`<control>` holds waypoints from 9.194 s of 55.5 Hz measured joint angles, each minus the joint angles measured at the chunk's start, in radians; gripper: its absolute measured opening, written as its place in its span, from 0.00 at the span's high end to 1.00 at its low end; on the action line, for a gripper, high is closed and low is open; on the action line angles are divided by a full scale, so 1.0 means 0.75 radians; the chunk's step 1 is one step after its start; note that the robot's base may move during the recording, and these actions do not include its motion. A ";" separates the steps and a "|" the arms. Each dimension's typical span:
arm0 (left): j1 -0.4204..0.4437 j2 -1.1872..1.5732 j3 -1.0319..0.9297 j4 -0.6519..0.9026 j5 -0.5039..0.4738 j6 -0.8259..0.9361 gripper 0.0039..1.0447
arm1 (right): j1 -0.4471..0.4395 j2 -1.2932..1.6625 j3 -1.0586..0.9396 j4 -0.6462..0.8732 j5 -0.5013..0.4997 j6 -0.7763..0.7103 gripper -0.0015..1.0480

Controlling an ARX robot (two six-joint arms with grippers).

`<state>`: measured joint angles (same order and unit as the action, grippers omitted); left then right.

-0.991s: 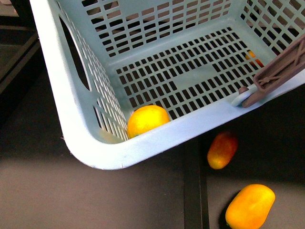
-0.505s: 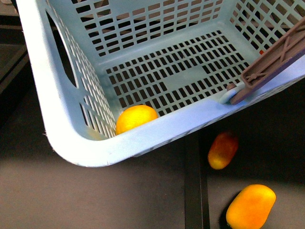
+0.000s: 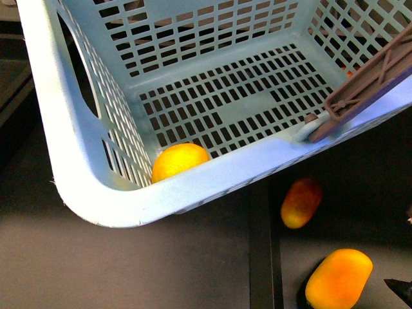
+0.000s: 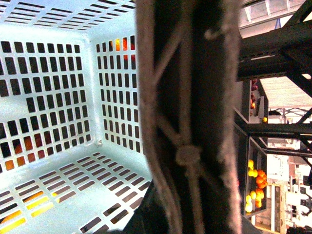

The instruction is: Pick lemon and mango into basket

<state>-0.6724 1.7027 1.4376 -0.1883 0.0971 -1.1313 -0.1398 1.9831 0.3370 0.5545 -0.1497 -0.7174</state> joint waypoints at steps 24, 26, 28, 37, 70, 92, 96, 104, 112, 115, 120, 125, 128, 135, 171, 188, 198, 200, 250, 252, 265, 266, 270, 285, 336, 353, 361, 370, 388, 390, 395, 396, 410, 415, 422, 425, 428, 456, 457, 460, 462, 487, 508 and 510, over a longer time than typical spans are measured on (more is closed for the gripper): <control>0.000 0.000 0.000 0.000 -0.005 0.001 0.96 | -0.009 0.267 0.183 -0.086 -0.080 -0.565 0.08; 0.000 0.000 0.000 0.000 -0.005 0.001 0.96 | -0.008 0.278 0.192 -0.091 -0.081 -0.593 0.08; 0.000 0.000 0.000 0.000 -0.005 0.001 0.96 | -0.006 0.293 0.210 -0.106 -0.083 -0.649 0.08; 0.000 0.000 0.000 0.000 -0.003 0.000 0.96 | 0.010 0.318 0.267 -0.130 -0.105 -0.760 0.08; 0.000 0.000 0.000 0.000 -0.005 0.001 0.96 | 0.187 0.456 0.418 -0.120 -0.112 -0.774 0.08; 0.000 0.000 0.000 0.000 -0.005 0.001 0.96 | 0.267 0.548 0.464 -0.074 -0.105 -0.673 0.08; 0.000 0.000 0.000 0.000 -0.005 0.001 0.96 | 0.276 0.564 0.472 -0.069 -0.104 -0.658 0.08; 0.000 0.000 0.000 0.000 -0.004 0.001 0.96 | 0.300 0.592 0.485 -0.054 -0.095 -0.607 0.08; 0.000 0.000 0.000 0.000 -0.005 0.001 0.96 | 0.310 0.597 0.481 -0.051 -0.094 -0.596 0.27; 0.000 0.000 0.000 0.000 -0.005 0.001 0.96 | 0.308 0.597 0.476 -0.052 -0.090 -0.598 0.37; 0.000 0.000 0.000 0.000 -0.005 0.001 0.96 | 0.295 0.588 0.462 -0.055 -0.084 -0.612 0.45; 0.000 0.000 0.000 0.000 -0.005 0.001 0.96 | 0.277 0.573 0.443 -0.065 -0.079 -0.629 0.45; 0.000 0.000 0.000 0.000 -0.005 0.001 0.96 | 0.258 0.556 0.428 -0.074 -0.076 -0.643 0.45; 0.000 0.000 0.000 0.000 -0.005 0.001 0.96 | 0.187 0.486 0.399 -0.094 -0.070 -0.676 0.46; 0.000 0.000 0.000 0.000 -0.005 0.001 0.96 | -0.521 -0.204 0.314 -0.417 -0.219 -0.614 0.46; 0.000 0.000 0.000 0.000 -0.004 0.001 0.96 | -0.648 -0.759 0.246 -0.603 -0.562 -0.158 0.46; 0.000 0.000 0.000 0.000 -0.005 0.001 0.96 | -0.649 -1.068 0.152 -0.567 -0.695 0.217 0.46; 0.000 0.000 0.000 0.000 -0.005 0.001 0.96 | -0.644 -1.126 0.135 -0.543 -0.699 0.305 0.46; 0.000 0.000 0.000 0.000 -0.005 0.001 0.96 | 0.504 -0.814 0.453 0.025 0.285 1.342 0.46; 0.000 0.000 0.000 0.000 -0.004 0.001 0.96 | 0.515 -0.780 0.472 0.025 0.312 1.342 0.46; 0.000 0.000 0.000 0.000 -0.009 0.001 0.96 | 0.513 -0.792 0.496 -0.005 0.350 1.351 0.08; 0.000 0.000 0.000 0.000 -0.007 0.004 0.96 | 0.507 -0.807 0.491 -0.014 0.350 1.351 0.07; 0.000 0.004 -0.002 -0.001 0.007 0.001 0.96 | 0.481 -0.865 0.469 -0.061 0.350 1.350 0.09; 0.001 0.004 -0.002 -0.002 -0.013 -0.004 0.96 | 0.202 -1.398 0.170 -0.169 0.233 1.114 0.24; -0.001 0.004 -0.002 -0.002 -0.005 -0.009 0.96 | 0.191 -2.049 -0.370 -0.229 0.203 0.963 0.98; -0.001 0.004 -0.002 -0.002 -0.004 -0.009 0.96 | 0.191 -2.192 -0.426 -0.289 0.203 0.962 0.98; -0.001 0.004 -0.002 -0.002 -0.004 -0.009 0.96 | 0.191 -2.256 -0.426 -0.348 0.202 0.962 0.98; -0.001 0.004 -0.002 -0.002 -0.004 -0.009 0.96 | 0.191 -2.310 -0.426 -0.406 0.202 0.962 0.98; -0.001 0.004 -0.002 -0.002 -0.004 -0.009 0.96 | 0.191 -2.416 -0.426 -0.511 0.202 0.962 0.98; -0.001 0.004 -0.002 -0.002 -0.004 -0.009 0.96 | 0.191 -2.464 -0.426 -0.577 0.203 0.962 0.98; -0.001 0.004 -0.002 -0.002 -0.003 -0.009 0.96 | 0.191 -2.598 -0.426 -0.723 0.201 0.961 0.98; -0.001 0.004 -0.002 -0.002 -0.004 -0.009 0.96 | 0.191 -2.615 -0.426 -0.727 0.200 0.961 0.98; -0.001 0.004 -0.002 -0.002 -0.004 -0.014 0.96 | 0.191 -2.635 -0.426 -0.737 0.201 0.960 0.97; -0.001 0.004 -0.002 -0.002 -0.005 -0.009 0.96 | 0.191 -2.635 -0.426 -0.738 0.201 0.960 0.85; -0.001 0.004 -0.002 -0.002 -0.004 -0.011 0.96 | 0.191 -2.636 -0.426 -0.737 0.201 0.960 0.66; -0.001 0.004 -0.002 -0.002 -0.004 -0.010 0.96 | 0.191 -2.636 -0.426 -0.737 0.201 0.960 0.58; -0.001 0.004 -0.002 -0.002 -0.004 -0.011 0.96 | 0.191 -2.636 -0.426 -0.737 0.201 0.960 0.46; -0.043 0.011 0.014 -0.174 -0.885 -0.454 0.96 | 0.191 -2.638 -0.426 -0.738 0.199 0.960 0.08; -0.037 0.011 0.011 -0.172 -0.898 -0.466 0.96 | 0.191 -2.639 -0.426 -0.738 0.200 0.960 0.08; 0.004 0.011 -0.006 -0.155 -0.986 -0.506 0.96 | 0.191 -2.638 -0.426 -0.738 0.204 0.960 0.08; 0.031 0.012 -0.020 -0.141 -1.002 -0.514 0.96 | 0.191 -2.638 -0.426 -0.738 0.203 0.960 0.08; 0.318 0.409 0.006 0.069 -0.679 -0.684 0.96 | 0.191 -2.638 -0.426 -0.738 0.200 0.960 0.08; 0.385 0.552 0.073 0.061 -0.622 -0.660 0.96 | 0.191 -2.638 -0.426 -0.738 0.200 0.960 0.08; 0.382 0.552 0.064 0.072 -0.612 -0.663 0.96 | 0.191 -2.638 -0.426 -0.738 0.200 0.960 0.08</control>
<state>-0.3859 2.1166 1.4857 -0.1341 -0.3618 -1.6283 0.0032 0.0044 0.0177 0.0013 0.0002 0.0029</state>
